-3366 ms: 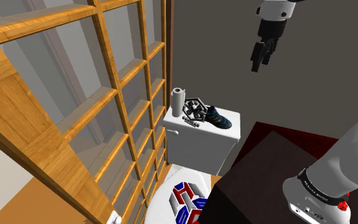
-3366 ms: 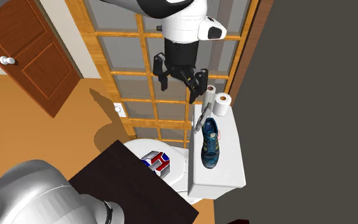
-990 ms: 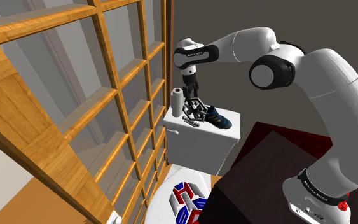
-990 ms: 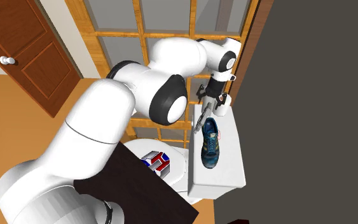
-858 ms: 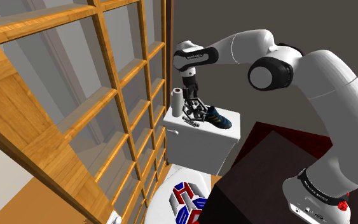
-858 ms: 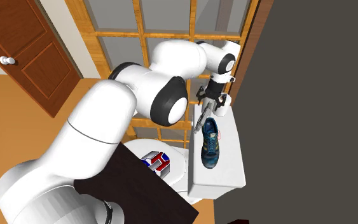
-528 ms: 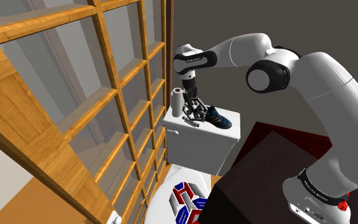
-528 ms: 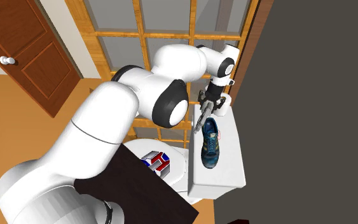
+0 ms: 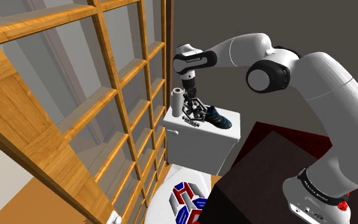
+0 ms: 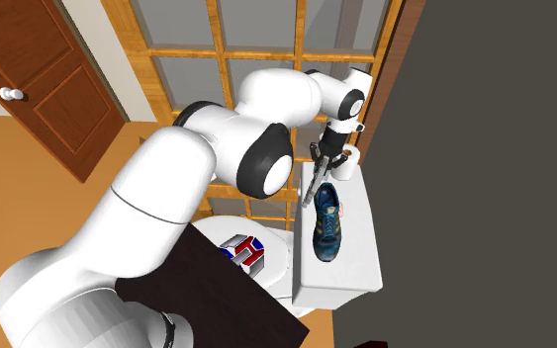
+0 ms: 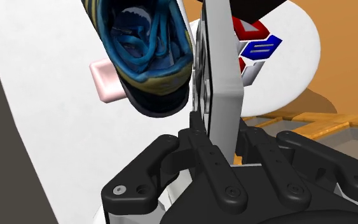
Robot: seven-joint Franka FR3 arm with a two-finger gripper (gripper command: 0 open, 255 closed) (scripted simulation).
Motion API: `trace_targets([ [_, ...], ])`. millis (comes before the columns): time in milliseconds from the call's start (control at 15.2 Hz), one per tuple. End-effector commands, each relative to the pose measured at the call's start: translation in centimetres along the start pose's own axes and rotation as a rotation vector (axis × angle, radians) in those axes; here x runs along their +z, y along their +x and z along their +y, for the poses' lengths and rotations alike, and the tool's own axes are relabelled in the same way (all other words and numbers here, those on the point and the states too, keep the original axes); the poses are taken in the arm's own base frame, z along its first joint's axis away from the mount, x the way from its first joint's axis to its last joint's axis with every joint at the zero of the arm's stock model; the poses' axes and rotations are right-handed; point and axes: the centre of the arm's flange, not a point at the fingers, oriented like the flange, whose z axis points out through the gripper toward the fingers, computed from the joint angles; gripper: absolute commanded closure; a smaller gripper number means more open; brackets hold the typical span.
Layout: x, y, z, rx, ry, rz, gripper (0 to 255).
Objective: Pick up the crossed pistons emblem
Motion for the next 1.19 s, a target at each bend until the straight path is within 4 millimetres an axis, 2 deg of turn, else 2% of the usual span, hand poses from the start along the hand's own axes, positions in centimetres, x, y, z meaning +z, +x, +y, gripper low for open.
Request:
trace_targets([
  [0,0.1,-0.1,0.1,0.002,-0.002,-0.002,255],
  [990,-7.2,-2.8,-1.0,0.002,-0.002,-0.002,255],
  [1122,-7.3,-2.8,-1.0,0.002,-0.002,-0.002,255],
])
